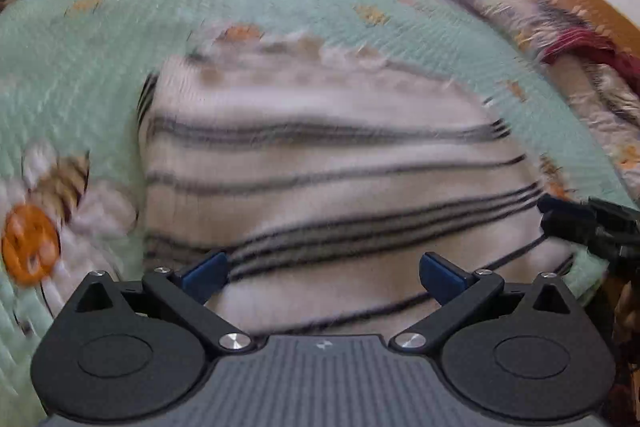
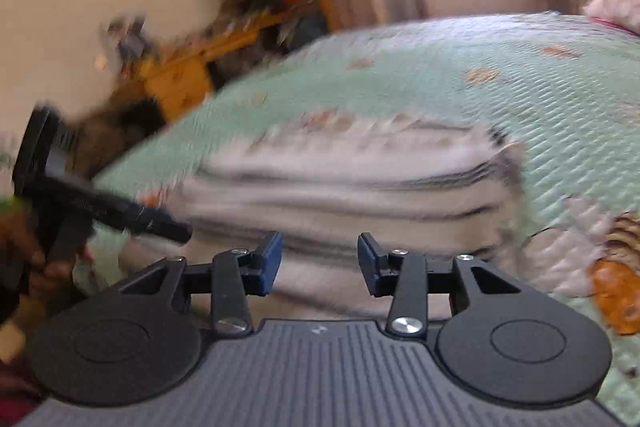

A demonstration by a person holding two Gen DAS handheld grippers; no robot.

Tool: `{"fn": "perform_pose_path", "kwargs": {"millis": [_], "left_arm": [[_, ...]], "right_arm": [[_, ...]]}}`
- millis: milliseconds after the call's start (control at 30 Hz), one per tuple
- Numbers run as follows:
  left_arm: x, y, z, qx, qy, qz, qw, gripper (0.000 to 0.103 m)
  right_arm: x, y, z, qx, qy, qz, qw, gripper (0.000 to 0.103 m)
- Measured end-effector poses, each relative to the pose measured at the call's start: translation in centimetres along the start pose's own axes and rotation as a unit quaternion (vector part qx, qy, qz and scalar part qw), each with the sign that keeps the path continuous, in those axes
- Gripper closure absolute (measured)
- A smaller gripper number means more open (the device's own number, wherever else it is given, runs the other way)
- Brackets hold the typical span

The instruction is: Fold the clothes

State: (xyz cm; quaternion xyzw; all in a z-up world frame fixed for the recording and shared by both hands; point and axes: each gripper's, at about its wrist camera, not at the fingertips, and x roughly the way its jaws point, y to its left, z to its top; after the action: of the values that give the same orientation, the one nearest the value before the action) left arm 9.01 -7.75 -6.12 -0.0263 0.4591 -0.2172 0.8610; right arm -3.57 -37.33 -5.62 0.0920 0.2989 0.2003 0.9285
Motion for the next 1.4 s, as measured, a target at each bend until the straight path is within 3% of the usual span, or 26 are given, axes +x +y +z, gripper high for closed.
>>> {"fn": "perform_pose_path", "kwargs": {"millis": [67, 167, 267, 333, 433, 500, 600, 733, 933, 1067, 1133, 1267, 1400], "left_arm": [[0.1, 0.6, -0.9, -0.001, -0.015, -0.003, 0.9999, 0.001], [-0.3, 0.2, -0.9, 0.011, -0.013, 0.0, 0.9999, 0.001], [-0.8, 0.0, 0.0, -0.004, -0.01, -0.001, 0.9999, 0.001], [-1.4, -0.4, 0.3, -0.005, -0.021, -0.018, 0.9996, 0.001], [-0.1, -0.5, -0.1, 0.005, -0.011, -0.005, 0.9999, 0.001], [0.7, -0.4, -0.5, 0.009, -0.008, 0.005, 0.9999, 0.001], [0.6, -0.5, -0.8, 0.013, -0.017, 0.005, 0.9998, 0.001], [0.6, -0.7, -0.2, 0.02, 0.001, 0.005, 0.9998, 0.001], [-1.3, 0.5, -0.7, -0.02, -0.008, -0.022, 0.9995, 0.001], [-3.0, 1.6, -1.7, -0.034, -0.025, -0.042, 0.9983, 0.001], [-2.6, 2.0, -2.0, -0.034, -0.017, -0.032, 0.9988, 0.001], [-2.4, 2.4, -2.1, -0.041, -0.021, -0.039, 0.9982, 0.001], [-2.4, 2.4, -2.4, -0.037, -0.026, -0.041, 0.9982, 0.001]], "right_arm": [[2.2, -0.1, -2.3, -0.024, 0.043, -0.015, 0.999, 0.059], [1.3, -0.2, -4.1, -0.028, 0.014, -0.008, 0.999, 0.059], [0.5, -0.1, -2.0, -0.003, 0.034, -0.01, 0.999, 0.058], [-0.5, 1.0, -0.7, -0.01, 0.009, 0.006, 1.0, 0.057], [-0.4, 2.0, 0.5, -0.02, -0.011, 0.029, 0.999, 0.048], [1.7, 1.4, -0.2, -0.007, 0.023, 0.038, 0.999, 0.04], [2.9, 0.1, -2.6, 0.01, 0.017, 0.047, 0.999, 0.041], [1.8, 0.7, -0.9, 0.019, 0.038, 0.047, 0.998, 0.041], [3.0, 3.9, 1.8, -0.034, 0.009, 0.115, 0.993, 0.041], [7.0, 4.5, -0.8, -0.022, 0.072, 0.151, 0.986, 0.041], [6.9, 4.4, -1.5, -0.011, 0.056, 0.148, 0.987, 0.041], [5.8, 4.9, 1.2, 0.009, 0.059, 0.17, 0.984, 0.041], [5.6, 5.7, 4.3, -0.006, 0.023, 0.191, 0.981, 0.041]]}}
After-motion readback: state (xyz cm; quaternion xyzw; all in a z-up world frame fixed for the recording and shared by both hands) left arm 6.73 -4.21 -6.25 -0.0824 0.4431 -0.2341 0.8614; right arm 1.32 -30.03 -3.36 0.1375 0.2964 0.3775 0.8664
